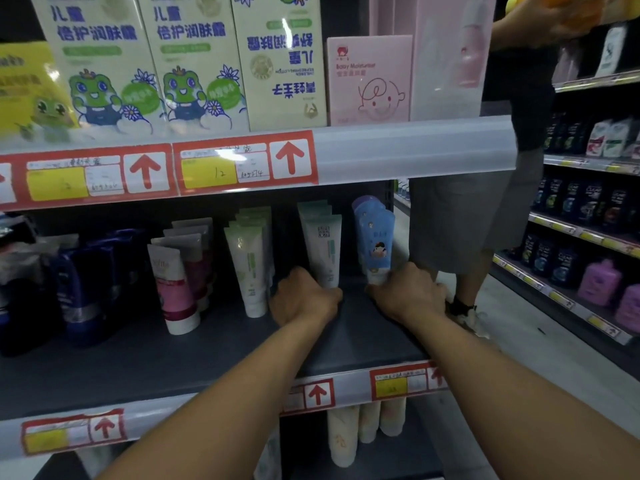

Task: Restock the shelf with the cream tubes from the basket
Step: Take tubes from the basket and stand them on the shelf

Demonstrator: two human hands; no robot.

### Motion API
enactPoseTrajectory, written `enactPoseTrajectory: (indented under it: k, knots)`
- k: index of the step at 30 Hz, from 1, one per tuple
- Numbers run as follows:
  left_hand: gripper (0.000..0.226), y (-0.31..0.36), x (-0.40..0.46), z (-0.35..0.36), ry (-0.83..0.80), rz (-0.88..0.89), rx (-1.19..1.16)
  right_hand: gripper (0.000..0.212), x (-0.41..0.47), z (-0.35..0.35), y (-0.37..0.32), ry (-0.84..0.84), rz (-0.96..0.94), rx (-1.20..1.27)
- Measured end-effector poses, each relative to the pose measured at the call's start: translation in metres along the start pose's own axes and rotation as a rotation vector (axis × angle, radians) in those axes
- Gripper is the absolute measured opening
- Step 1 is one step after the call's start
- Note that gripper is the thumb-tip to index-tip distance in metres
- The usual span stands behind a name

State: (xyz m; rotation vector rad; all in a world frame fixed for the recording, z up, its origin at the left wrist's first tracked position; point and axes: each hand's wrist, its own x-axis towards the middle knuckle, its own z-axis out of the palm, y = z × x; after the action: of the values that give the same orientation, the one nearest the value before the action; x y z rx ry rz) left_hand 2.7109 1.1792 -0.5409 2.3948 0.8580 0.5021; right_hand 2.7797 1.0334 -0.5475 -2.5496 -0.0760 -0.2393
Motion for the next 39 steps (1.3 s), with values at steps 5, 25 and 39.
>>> enactPoseTrajectory:
  k: [5, 25, 39]
  knots:
    - [0.061, -0.003, 0.001, 0.007, 0.049, 0.018, -0.048, 0.057, 0.006, 0.005, 0.002, -0.044, -0.016, 0.016]
    - [0.068, -0.012, 0.014, 0.019, 0.051, 0.061, 0.0, 0.053, 0.009, 0.01, 0.004, -0.03, -0.043, 0.087]
    - [0.062, -0.019, -0.025, -0.018, -0.131, 0.168, 0.016, 0.067, -0.024, -0.02, -0.001, -0.142, -0.084, -0.119]
